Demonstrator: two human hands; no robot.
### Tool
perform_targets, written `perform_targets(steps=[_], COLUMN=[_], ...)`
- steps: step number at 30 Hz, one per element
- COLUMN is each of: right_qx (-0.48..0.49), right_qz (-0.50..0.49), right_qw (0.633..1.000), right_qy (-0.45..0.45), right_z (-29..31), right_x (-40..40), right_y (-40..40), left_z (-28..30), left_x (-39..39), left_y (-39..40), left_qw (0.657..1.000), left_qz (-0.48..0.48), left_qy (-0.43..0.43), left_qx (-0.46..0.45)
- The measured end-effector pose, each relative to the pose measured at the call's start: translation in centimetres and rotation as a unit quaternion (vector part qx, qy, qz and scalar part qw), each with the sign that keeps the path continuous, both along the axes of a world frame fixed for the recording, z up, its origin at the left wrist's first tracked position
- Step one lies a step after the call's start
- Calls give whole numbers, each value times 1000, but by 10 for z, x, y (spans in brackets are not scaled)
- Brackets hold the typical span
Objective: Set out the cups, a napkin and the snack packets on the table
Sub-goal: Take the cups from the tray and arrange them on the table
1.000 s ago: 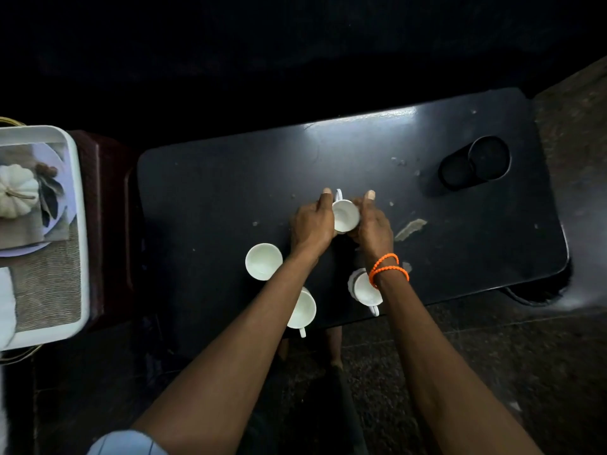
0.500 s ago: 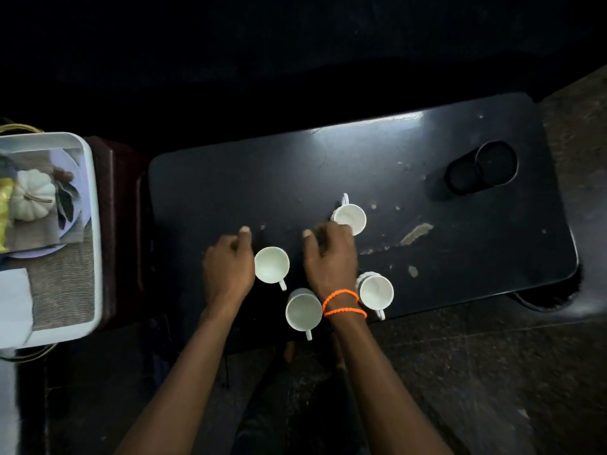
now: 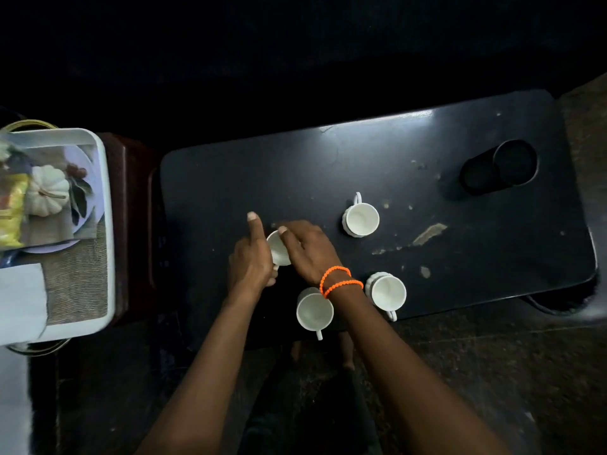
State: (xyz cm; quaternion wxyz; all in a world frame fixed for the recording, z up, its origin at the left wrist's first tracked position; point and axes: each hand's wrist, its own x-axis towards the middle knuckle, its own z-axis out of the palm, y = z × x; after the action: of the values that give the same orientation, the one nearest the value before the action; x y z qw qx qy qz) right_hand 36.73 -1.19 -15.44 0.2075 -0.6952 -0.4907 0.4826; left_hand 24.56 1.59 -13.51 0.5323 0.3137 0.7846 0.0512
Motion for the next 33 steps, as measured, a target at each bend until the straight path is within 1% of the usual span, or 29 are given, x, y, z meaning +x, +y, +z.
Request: perform_targets(steps=[2,5,7,9,10,13,14,16,19,22,25,26,27,29,30,31,32,33], right_qx=[4,-29,-46,-48,-44,-26,-23,-25,-28,-26,-8,22,64,138,146,126,87,46], right_qz=[-48,-116,-160,-187,-186,-138,-127,-135,-167,-160,-138,-153,-180,-219,-222,-214,-201,-185], right_qw=[998,990,983,978,979,989,991,990,985,987,990,987,977,937,920,914,917,926], right_qy=[-36,-78,-82,-77,-68,-43,-44,-41,-20,-9,-24,-48,-98,-233,-289,-321,-333,-325], right_z=[0,-3,-4,-5,-5,-5,-6,-7,-4,-1,2,4,5,6,6,5,3,0], right_x=[0,2,4,7,8,8,8,6,4,5,12,17,23,38,47,54,61,66], right_y=[-8,-17,-19,-18,-17,-11,-10,-8,-8,-9,-12,-13,-15,-16,-15,-13,-11,-9], left_z=[2,4,5,1,-2,-8,-8,-6,-5,-9,-14,-17,-20,-24,-27,-28,-28,-29], left_x=[4,11,16,19,19,22,23,24,24,18,10,9,9,9,10,10,11,11], left_y=[11,18,15,10,8,5,4,2,4,7,1,-1,-4,-9,-10,-11,-11,-11], left_qw=[998,984,970,960,965,988,990,988,984,982,970,964,956,938,929,921,912,905], left_qz=[-25,-40,-47,-30,-15,34,27,4,-13,-37,-115,-146,-175,-231,-256,-277,-293,-303], left_qy=[4,-25,8,54,58,-27,-33,-20,-49,-44,-57,-53,-43,-19,-10,3,17,31], left_qx=[62,171,240,273,257,148,133,150,171,181,205,217,232,257,266,275,285,297])
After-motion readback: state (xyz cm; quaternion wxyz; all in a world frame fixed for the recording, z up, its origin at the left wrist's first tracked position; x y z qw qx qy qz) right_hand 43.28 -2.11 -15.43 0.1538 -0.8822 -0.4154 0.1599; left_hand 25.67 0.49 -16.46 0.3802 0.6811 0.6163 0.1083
